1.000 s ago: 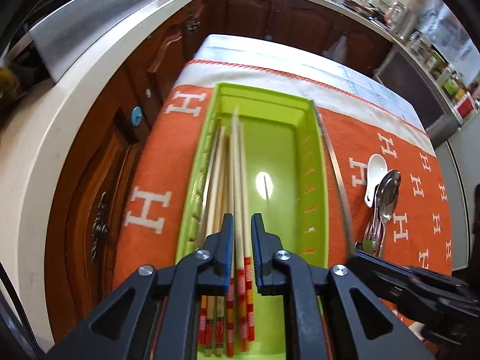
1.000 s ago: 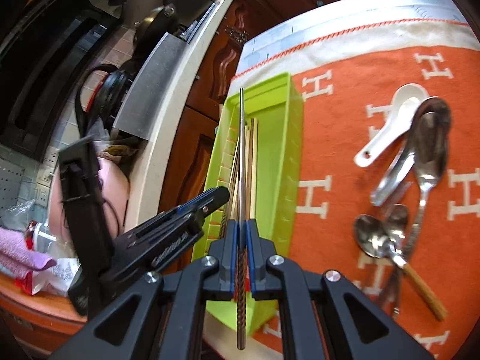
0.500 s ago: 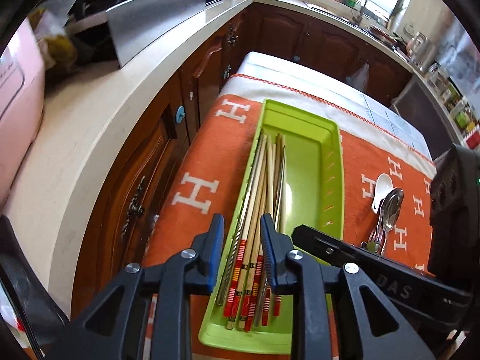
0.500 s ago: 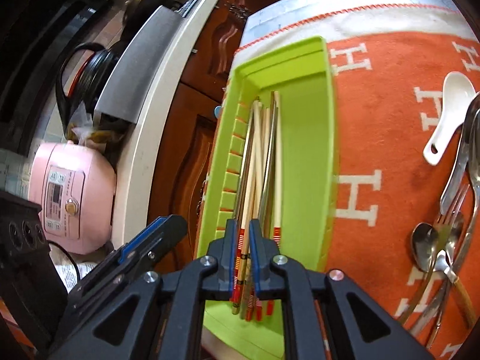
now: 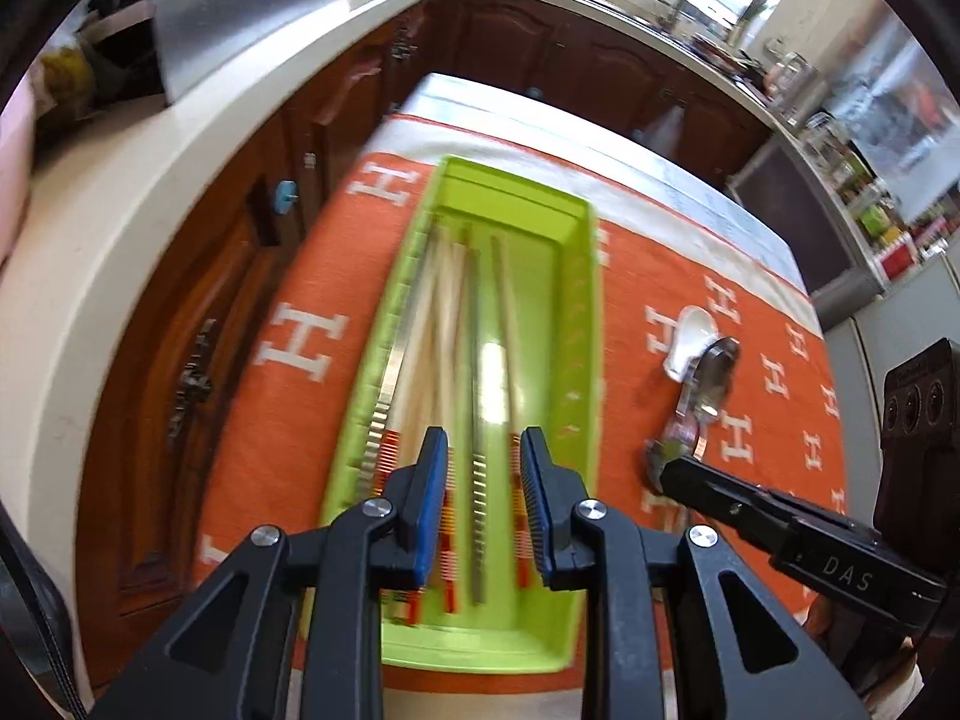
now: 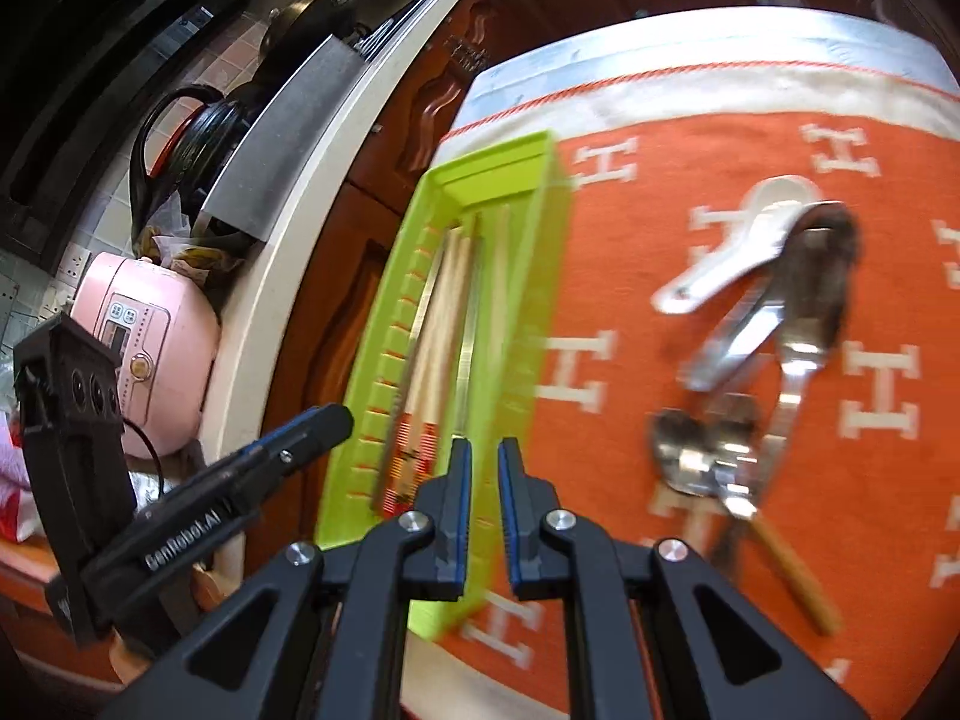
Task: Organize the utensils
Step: 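Lower both chopsticks into the tray and open both tools, then move both open tools back over the utensil pile, then grasp a metal fork with the left tool while the right tool grasps a wooden-handled spoon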
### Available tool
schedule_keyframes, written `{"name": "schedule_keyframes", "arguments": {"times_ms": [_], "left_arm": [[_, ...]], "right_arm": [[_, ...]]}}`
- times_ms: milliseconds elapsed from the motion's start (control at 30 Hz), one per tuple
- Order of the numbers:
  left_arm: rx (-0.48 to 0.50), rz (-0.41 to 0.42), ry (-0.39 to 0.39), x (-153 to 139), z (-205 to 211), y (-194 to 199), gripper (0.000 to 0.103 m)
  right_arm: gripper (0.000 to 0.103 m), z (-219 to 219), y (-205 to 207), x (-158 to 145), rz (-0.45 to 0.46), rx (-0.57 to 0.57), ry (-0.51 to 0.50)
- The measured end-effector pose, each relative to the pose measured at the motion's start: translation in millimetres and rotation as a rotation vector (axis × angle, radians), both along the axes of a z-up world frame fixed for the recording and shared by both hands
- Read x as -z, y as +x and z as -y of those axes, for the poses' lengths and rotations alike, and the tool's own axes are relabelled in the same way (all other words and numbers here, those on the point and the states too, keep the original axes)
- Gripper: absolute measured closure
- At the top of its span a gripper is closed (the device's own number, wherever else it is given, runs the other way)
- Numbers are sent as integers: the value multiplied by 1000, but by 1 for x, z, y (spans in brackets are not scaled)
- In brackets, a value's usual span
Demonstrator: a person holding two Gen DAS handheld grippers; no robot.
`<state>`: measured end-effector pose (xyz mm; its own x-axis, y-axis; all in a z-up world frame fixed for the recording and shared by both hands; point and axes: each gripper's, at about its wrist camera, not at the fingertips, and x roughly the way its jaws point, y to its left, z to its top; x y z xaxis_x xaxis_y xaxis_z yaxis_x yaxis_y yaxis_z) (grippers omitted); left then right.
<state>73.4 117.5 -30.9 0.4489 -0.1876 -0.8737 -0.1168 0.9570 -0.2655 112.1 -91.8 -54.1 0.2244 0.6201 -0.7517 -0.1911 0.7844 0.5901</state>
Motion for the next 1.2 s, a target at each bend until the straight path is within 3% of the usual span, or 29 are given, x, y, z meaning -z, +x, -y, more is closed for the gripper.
{"name": "schedule_keyframes", "arguments": {"times_ms": [533, 633, 700, 767, 1033, 1200], "left_arm": [[202, 3, -59, 4, 98, -4, 79], [224, -10, -66, 9, 111, -3, 73], [231, -6, -61, 11, 118, -2, 61], [234, 4, -56, 14, 124, -2, 60], [235, -37, -58, 36, 139, 10, 62], [227, -44, -38, 47, 148, 20, 78]], "right_arm": [[93, 99, -36, 3, 85, 91, -86], [93, 108, -37, 8, 83, 104, -82], [93, 114, -38, 13, 72, 115, -70], [93, 118, -38, 19, 57, 119, -56], [93, 128, -40, 31, 48, 110, -31], [93, 135, -39, 37, 51, 112, -25]]}}
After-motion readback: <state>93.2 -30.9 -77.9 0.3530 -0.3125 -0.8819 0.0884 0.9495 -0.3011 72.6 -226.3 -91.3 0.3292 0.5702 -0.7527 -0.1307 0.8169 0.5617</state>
